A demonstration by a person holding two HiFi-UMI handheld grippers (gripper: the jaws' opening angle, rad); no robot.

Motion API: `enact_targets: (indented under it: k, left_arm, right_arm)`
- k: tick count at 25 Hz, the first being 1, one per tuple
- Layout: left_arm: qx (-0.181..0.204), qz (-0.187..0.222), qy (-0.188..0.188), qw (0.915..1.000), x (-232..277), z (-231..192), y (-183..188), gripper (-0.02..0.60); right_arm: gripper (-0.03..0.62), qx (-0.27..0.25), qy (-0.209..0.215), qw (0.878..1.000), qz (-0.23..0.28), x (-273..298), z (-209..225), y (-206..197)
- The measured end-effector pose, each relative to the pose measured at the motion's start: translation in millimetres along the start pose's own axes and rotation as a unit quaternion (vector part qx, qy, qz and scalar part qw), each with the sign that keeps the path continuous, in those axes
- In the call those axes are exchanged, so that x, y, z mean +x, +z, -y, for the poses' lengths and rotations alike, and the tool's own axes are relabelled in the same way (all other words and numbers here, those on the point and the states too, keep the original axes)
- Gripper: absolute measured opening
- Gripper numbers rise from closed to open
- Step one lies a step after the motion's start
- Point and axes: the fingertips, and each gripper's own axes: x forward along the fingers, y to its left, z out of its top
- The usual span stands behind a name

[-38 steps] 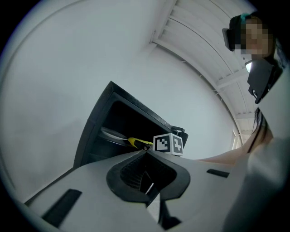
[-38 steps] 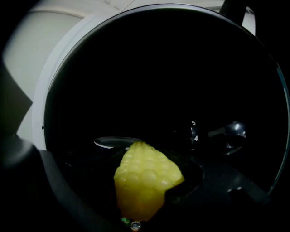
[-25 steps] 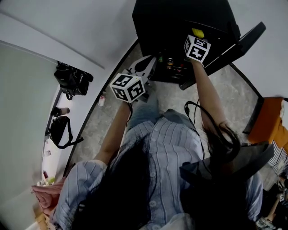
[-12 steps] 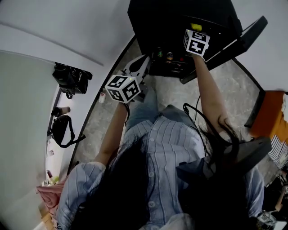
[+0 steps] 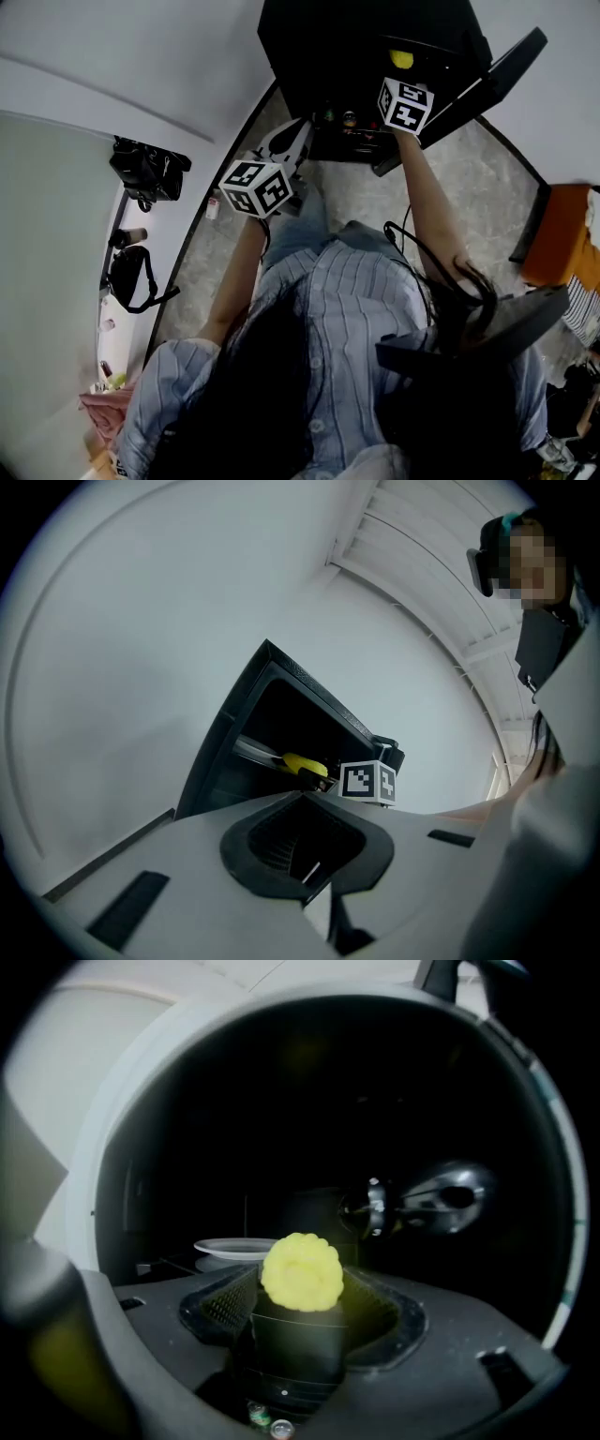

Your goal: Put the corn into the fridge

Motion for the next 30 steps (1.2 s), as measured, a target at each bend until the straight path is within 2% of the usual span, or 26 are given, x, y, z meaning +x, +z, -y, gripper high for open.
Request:
enact_targets:
  k: [10, 11, 13, 30]
  left_arm:
    - [0.000, -0.009, -0.006, 0.9999, 1.0, 16.2, 10.6, 0.006]
    - [0.000, -0.010, -0.007, 0.9999, 1.6, 17.5, 11.3, 0.006]
    - [0.000, -0.011, -0.009, 0.9999, 3.0, 20.2, 12.2, 0.006]
    - [-0.004, -0.004, -0.008, 1.0000, 7.6, 13.9, 19.9, 0.006]
  right_arm:
    - [0.266, 0.001, -0.003, 1.000, 0.003, -41.8, -1.4, 5.2]
    - [0.251, -0.005, -0.005, 1.000, 0.002, -43.1, -1.2, 5.9]
    - [0.166, -0.006, -0.012, 1.000, 0.003, -45.4, 1.4, 7.4]
    - [0.163, -0.005, -0.013, 1.000, -0.024, -16.5, 6.7, 9.2]
